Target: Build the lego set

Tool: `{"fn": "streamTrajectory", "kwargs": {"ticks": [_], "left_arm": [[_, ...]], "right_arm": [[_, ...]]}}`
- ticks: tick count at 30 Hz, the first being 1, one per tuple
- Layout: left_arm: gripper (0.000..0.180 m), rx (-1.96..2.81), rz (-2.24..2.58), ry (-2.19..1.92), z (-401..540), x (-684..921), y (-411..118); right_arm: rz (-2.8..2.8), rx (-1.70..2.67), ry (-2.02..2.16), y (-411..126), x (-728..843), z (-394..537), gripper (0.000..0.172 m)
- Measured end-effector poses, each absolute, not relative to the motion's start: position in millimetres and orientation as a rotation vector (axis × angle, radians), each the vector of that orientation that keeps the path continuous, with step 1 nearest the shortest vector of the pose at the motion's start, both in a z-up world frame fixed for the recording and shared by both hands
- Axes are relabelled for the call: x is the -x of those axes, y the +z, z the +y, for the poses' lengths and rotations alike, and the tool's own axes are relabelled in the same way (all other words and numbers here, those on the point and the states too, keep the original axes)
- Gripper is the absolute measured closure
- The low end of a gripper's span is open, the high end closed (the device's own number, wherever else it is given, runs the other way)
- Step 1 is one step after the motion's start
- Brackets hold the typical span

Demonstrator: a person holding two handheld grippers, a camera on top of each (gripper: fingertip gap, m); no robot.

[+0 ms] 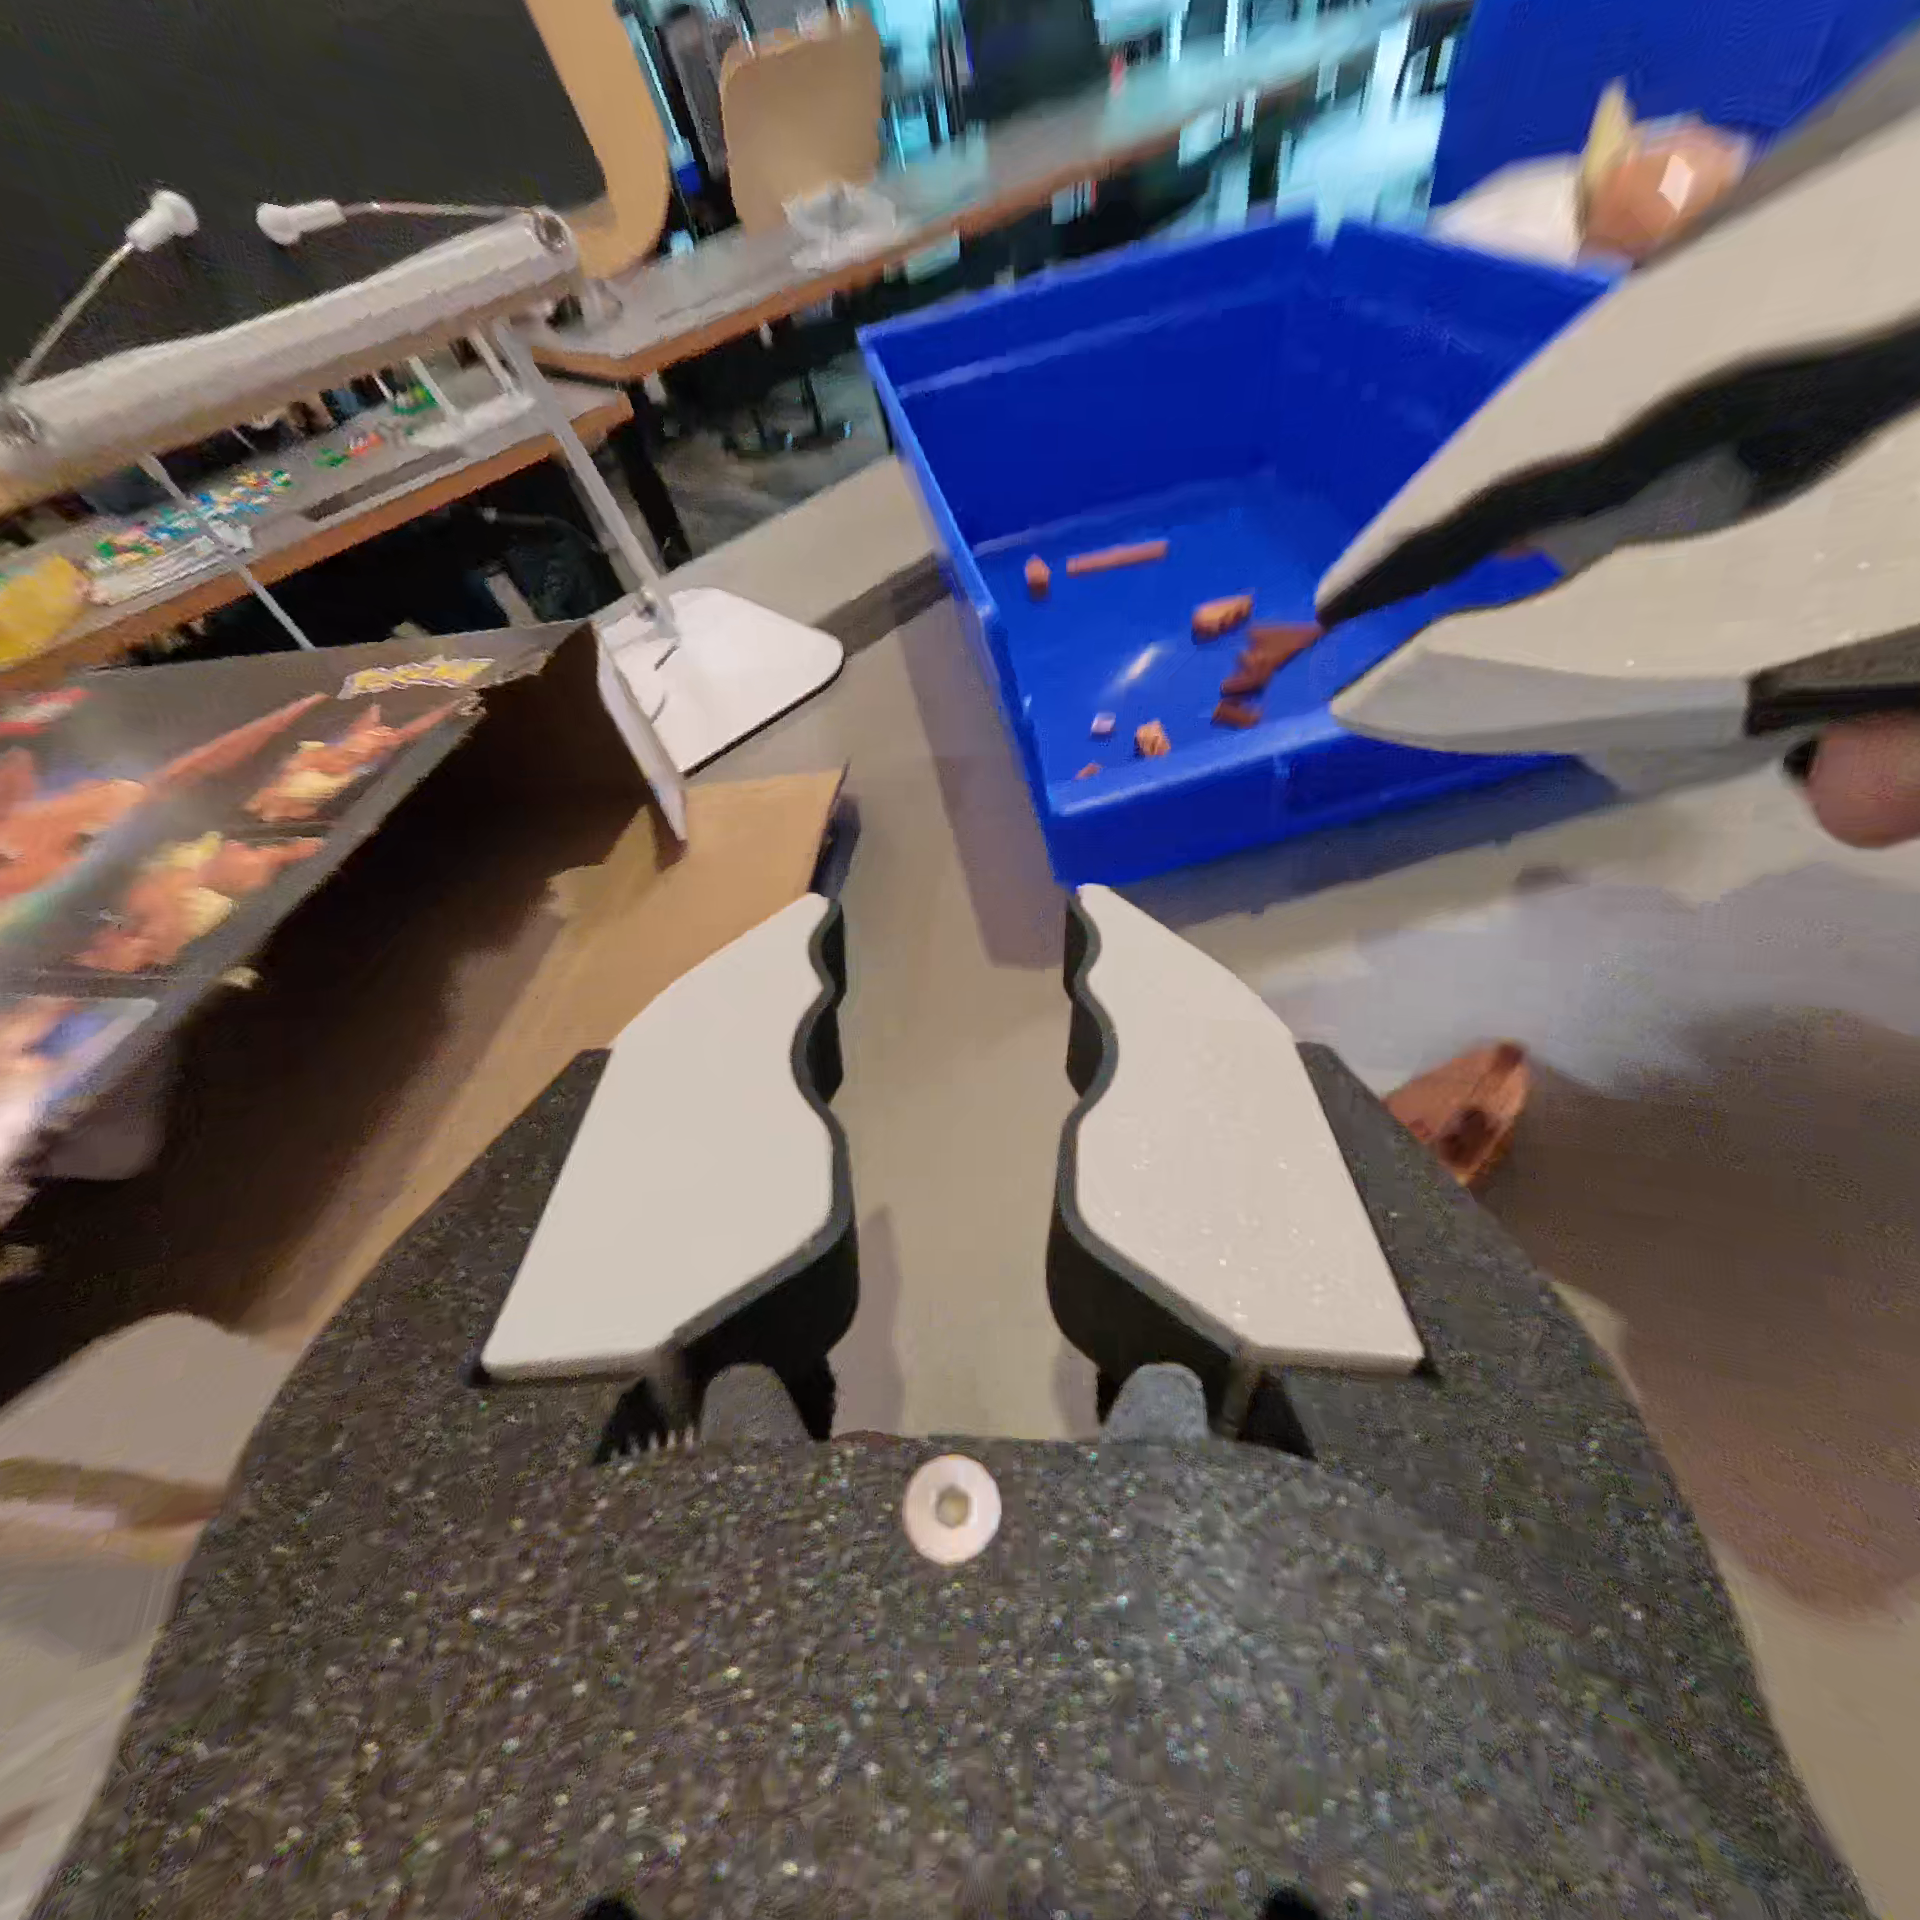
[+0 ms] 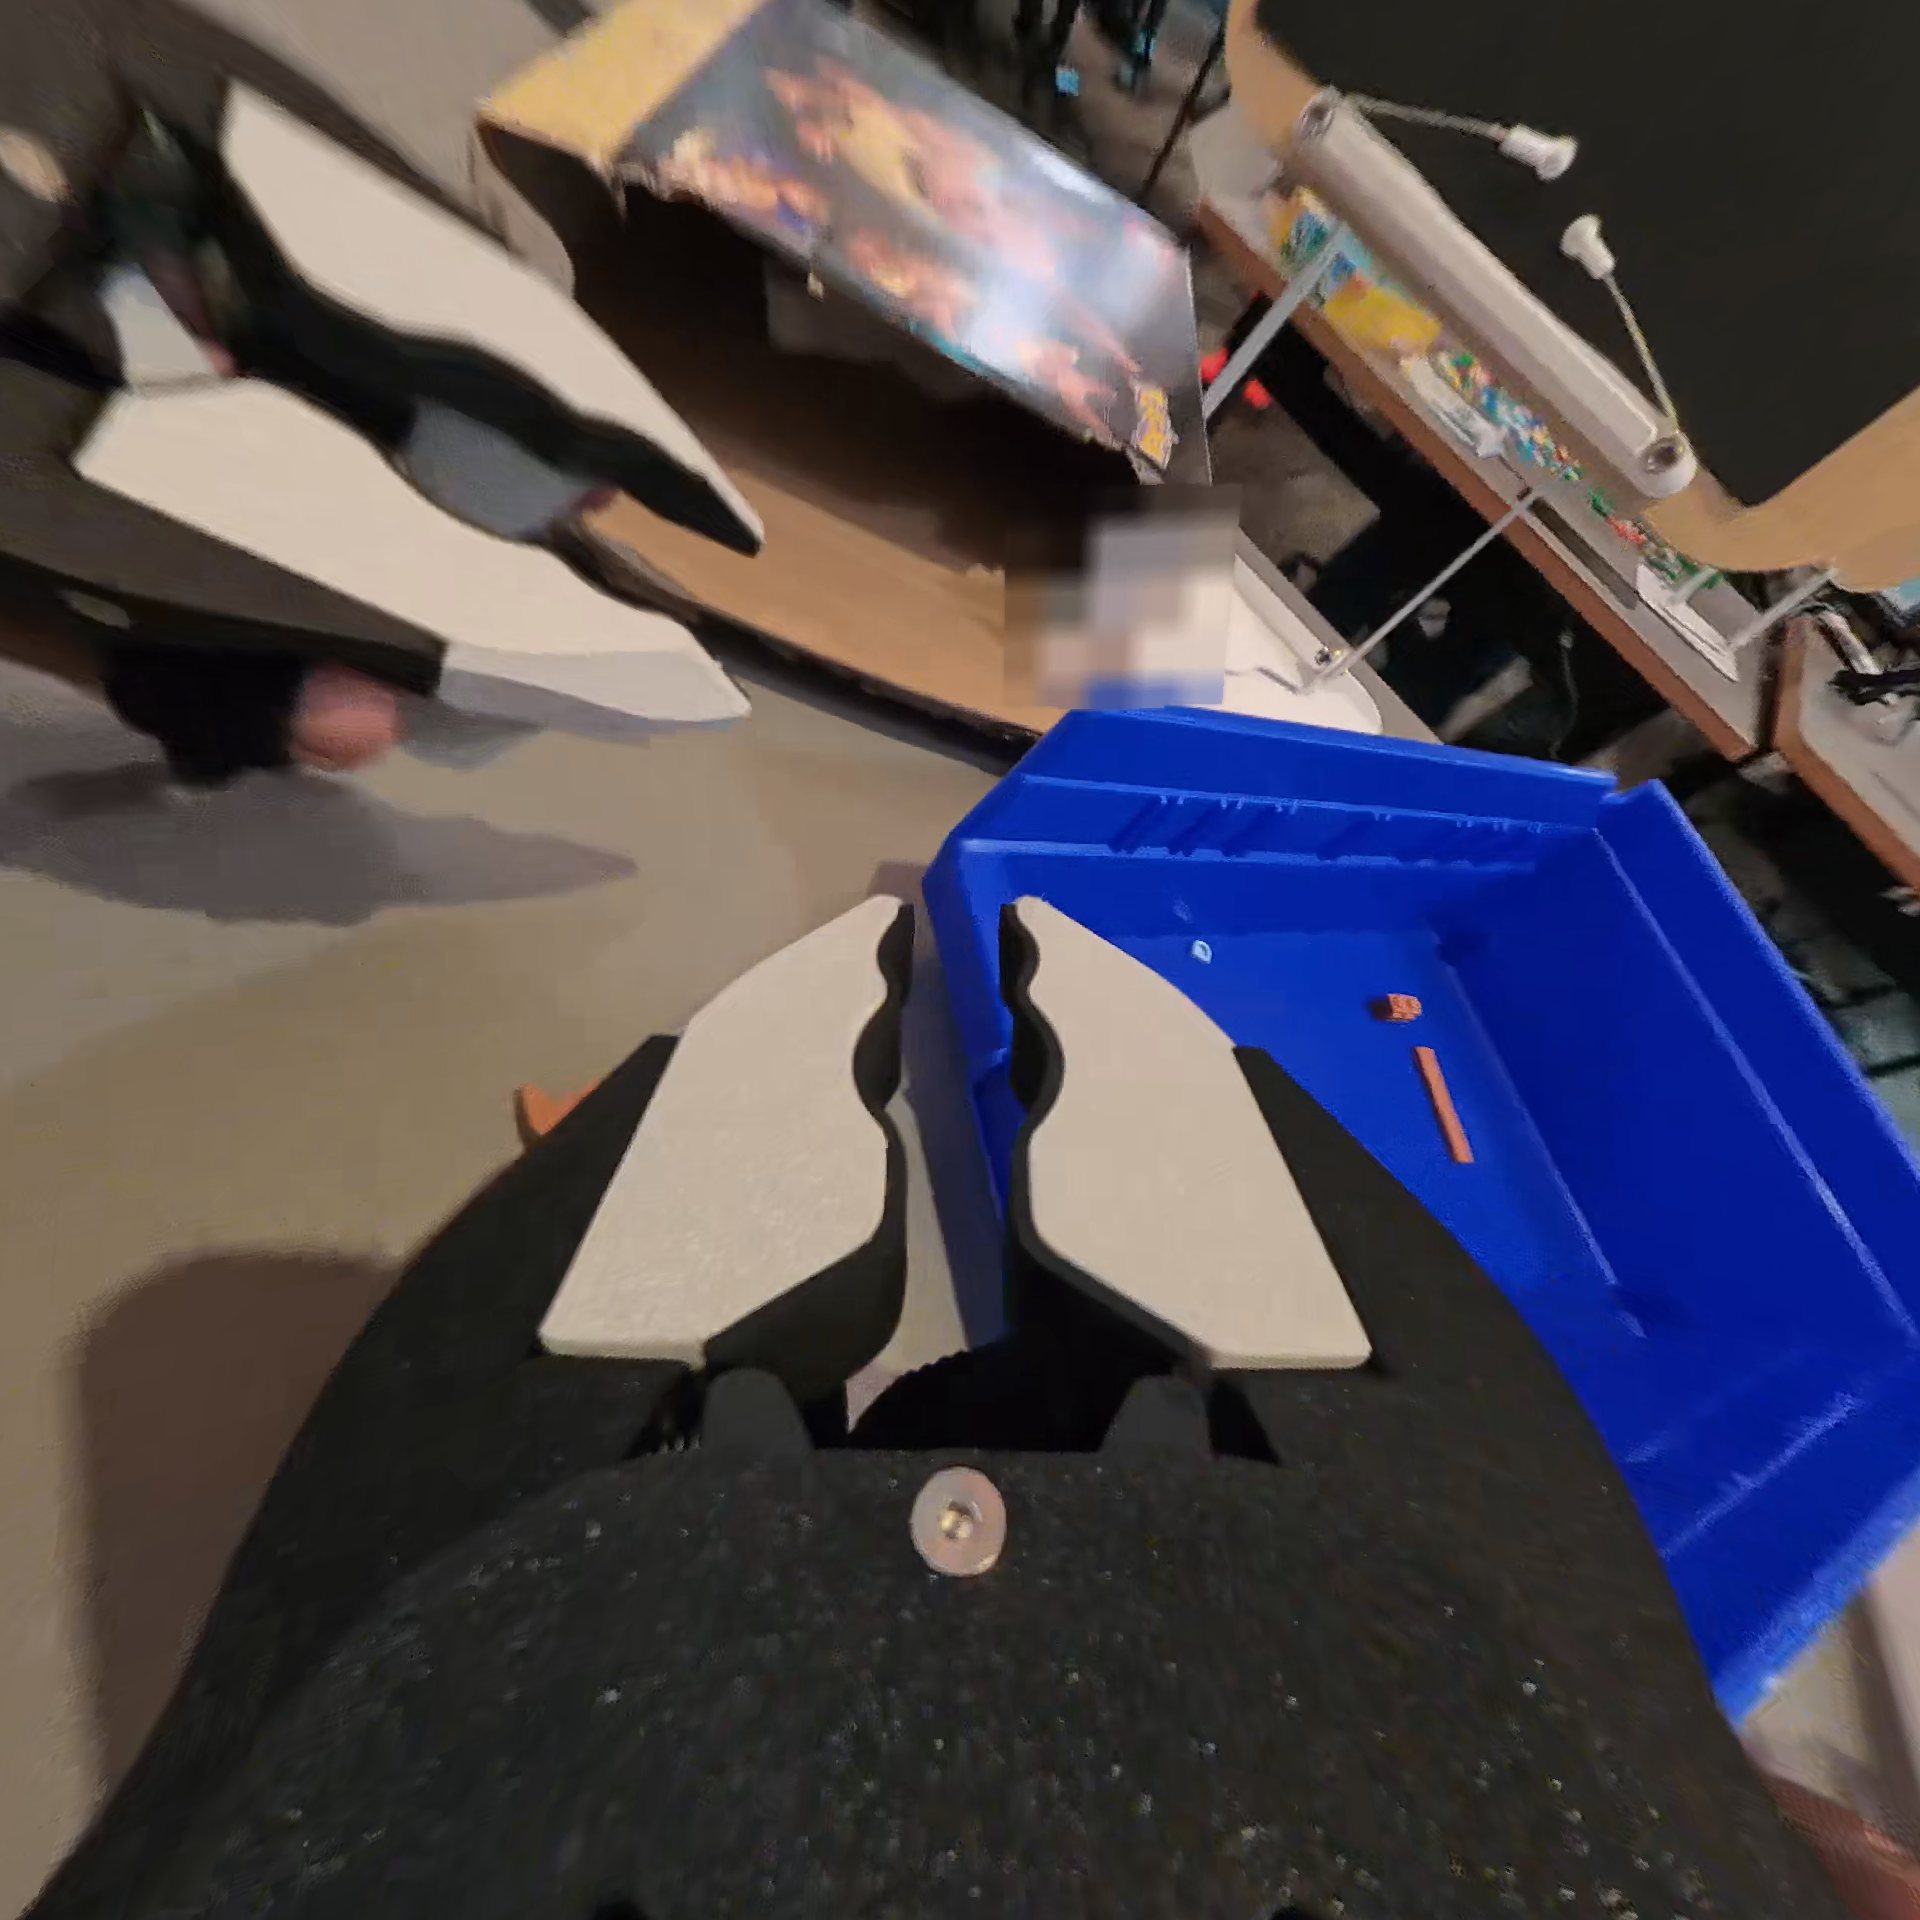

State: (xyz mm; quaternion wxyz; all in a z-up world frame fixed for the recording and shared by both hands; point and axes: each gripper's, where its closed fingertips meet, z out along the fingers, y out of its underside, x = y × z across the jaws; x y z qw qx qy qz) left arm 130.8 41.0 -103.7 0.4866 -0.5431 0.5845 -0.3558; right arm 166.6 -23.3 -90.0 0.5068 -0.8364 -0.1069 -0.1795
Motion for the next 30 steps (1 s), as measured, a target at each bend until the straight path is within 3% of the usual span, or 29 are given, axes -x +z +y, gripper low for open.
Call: {"fn": "streamTrajectory", "kwargs": {"ticks": [7, 15, 30], "left_arm": [[0.149, 0.953, 1.233, -0.985, 5, -91, -74], [0.149, 1.012, 1.316, -1.086, 2, -95, -84], [0.149, 0.831, 1.449, -0.907, -29, -96, -90]], "right_arm": [[-0.351, 1.843, -0.256, -80, -132, -35, 0.165], [-0.471, 1.869, -0.145, -100, -108, -33, 0.163], [-0.472, 1.857, -0.213, -101, -113, -31, 0.164]]}}
